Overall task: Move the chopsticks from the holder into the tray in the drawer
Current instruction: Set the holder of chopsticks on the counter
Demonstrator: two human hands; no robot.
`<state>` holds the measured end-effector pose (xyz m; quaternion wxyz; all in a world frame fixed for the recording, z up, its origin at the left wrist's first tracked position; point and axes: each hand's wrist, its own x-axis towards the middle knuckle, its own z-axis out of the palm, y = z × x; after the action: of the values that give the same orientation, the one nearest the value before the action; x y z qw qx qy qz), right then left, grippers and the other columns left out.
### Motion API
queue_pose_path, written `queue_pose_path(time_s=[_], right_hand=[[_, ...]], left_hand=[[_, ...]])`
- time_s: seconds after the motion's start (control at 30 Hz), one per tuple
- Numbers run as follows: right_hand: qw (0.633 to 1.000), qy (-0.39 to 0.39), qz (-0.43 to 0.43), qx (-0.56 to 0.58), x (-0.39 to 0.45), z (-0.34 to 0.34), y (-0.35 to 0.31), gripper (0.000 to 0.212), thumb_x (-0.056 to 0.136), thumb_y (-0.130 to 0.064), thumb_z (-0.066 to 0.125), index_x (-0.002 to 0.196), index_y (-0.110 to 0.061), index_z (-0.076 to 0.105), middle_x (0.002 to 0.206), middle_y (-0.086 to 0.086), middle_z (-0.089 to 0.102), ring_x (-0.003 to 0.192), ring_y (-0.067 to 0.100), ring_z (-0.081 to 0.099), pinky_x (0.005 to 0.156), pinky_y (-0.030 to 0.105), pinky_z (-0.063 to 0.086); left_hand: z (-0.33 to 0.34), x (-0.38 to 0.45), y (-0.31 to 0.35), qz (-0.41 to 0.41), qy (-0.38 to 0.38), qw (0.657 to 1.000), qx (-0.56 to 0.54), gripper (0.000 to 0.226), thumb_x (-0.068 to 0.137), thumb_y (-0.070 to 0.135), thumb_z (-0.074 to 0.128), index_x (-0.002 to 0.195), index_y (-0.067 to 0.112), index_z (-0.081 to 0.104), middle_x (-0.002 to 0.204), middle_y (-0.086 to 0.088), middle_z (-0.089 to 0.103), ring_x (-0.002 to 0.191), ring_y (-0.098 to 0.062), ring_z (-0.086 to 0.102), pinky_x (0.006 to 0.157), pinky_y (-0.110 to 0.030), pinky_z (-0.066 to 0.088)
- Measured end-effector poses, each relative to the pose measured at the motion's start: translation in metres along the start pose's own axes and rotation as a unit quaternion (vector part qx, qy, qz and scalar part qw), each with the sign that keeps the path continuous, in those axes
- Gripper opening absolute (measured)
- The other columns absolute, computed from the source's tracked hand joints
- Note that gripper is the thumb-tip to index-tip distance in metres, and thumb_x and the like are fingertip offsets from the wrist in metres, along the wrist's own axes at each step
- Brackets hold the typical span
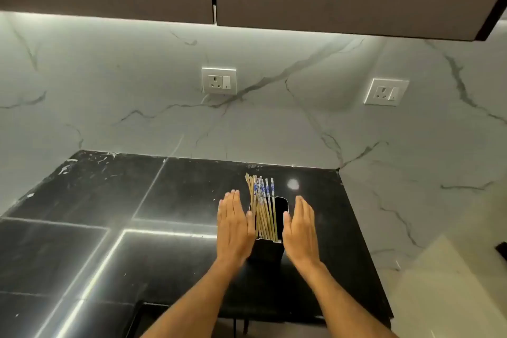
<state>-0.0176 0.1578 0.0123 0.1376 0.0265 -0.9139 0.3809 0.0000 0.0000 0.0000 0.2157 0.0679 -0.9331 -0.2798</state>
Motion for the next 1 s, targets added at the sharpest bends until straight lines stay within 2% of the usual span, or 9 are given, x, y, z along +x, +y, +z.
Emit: queue_pose_path(time_s=[0.13,0.23,0.33,0.47,0.6,0.63,0.77,0.83,1.0], right_hand=[[0.993,-0.071,0.073,0.062,-0.008,0.015,0.012,0.048,0.106,-0.031,0.04,0.153,-0.023,0.035,0.155,-0.002,0.04,0.142,0.011,0.037,0.119,0.039,0.036],[0.986,-0.085,0.085,0.117,-0.012,0.023,0.018,0.042,0.106,-0.025,0.039,0.148,-0.031,0.043,0.143,-0.01,0.049,0.13,0.002,0.042,0.111,0.028,0.037],[0.972,-0.087,0.114,0.185,-0.013,0.028,0.021,0.042,0.108,-0.027,0.038,0.15,-0.03,0.043,0.143,-0.011,0.051,0.129,0.0,0.044,0.105,0.022,0.035],[0.945,-0.071,0.158,0.278,-0.015,0.033,0.021,0.042,0.109,-0.03,0.036,0.15,-0.026,0.044,0.145,-0.006,0.051,0.131,0.007,0.049,0.112,0.036,0.044],[0.928,-0.05,0.178,0.324,-0.01,0.037,0.022,0.041,0.11,-0.026,0.036,0.149,-0.022,0.046,0.145,-0.005,0.053,0.121,-0.005,0.051,0.097,0.011,0.039],[0.923,-0.05,0.181,0.335,-0.01,0.039,0.022,0.041,0.11,-0.025,0.036,0.149,-0.021,0.046,0.146,-0.004,0.052,0.121,-0.005,0.051,0.096,0.009,0.039],[0.907,-0.07,0.189,0.369,-0.013,0.048,0.011,0.042,0.11,-0.022,0.035,0.151,-0.015,0.044,0.151,0.003,0.05,0.138,0.014,0.046,0.117,0.04,0.039],[0.902,-0.086,0.183,0.38,-0.016,0.052,0.002,0.042,0.11,-0.021,0.036,0.151,-0.013,0.044,0.152,0.004,0.049,0.14,0.016,0.045,0.119,0.043,0.036],[0.896,-0.123,0.144,0.402,-0.038,0.06,-0.034,0.042,0.109,-0.017,0.036,0.149,-0.009,0.045,0.151,0.007,0.049,0.14,0.017,0.045,0.12,0.041,0.034]], left_hand=[[0.018,-0.01,-0.006,-0.139,-0.049,0.981,-0.124,0.053,0.106,0.032,0.039,0.156,0.014,0.03,0.162,-0.006,0.035,0.151,-0.019,0.027,0.125,-0.038,0.02],[0.028,-0.012,-0.005,-0.217,-0.086,0.95,-0.206,0.049,0.108,0.036,0.036,0.153,0.017,0.038,0.157,-0.004,0.042,0.145,-0.018,0.037,0.119,-0.038,0.029],[0.032,-0.01,0.001,-0.241,-0.094,0.916,-0.307,0.032,0.109,0.033,0.034,0.131,0.025,0.057,0.137,-0.004,0.061,0.129,-0.019,0.054,0.11,-0.035,0.042],[0.032,-0.013,0.013,-0.255,-0.088,0.882,-0.386,0.037,0.11,0.032,0.031,0.126,0.025,0.064,0.12,0.005,0.069,0.115,-0.01,0.063,0.105,-0.041,0.051],[0.034,-0.015,0.024,-0.274,-0.065,0.868,-0.408,0.039,0.111,0.027,0.031,0.131,0.019,0.063,0.122,0.001,0.069,0.116,-0.013,0.064,0.105,-0.044,0.051],[0.034,-0.016,0.025,-0.279,-0.056,0.865,-0.413,0.039,0.111,0.025,0.03,0.133,0.017,0.062,0.123,-0.001,0.069,0.116,-0.013,0.064,0.105,-0.044,0.051],[0.027,-0.022,0.023,-0.305,0.005,0.854,-0.422,0.038,0.11,0.022,0.031,0.13,0.014,0.062,0.122,-0.005,0.068,0.112,-0.013,0.065,0.098,-0.034,0.054],[0.017,-0.028,0.02,-0.313,0.037,0.846,-0.43,0.038,0.111,0.022,0.031,0.127,0.015,0.064,0.12,-0.005,0.069,0.109,-0.011,0.066,0.092,-0.025,0.054],[-0.019,-0.049,0.005,-0.322,0.112,0.84,-0.423,0.04,0.111,0.024,0.029,0.125,0.012,0.065,0.116,-0.01,0.069,0.11,-0.021,0.065,0.098,-0.039,0.054]])
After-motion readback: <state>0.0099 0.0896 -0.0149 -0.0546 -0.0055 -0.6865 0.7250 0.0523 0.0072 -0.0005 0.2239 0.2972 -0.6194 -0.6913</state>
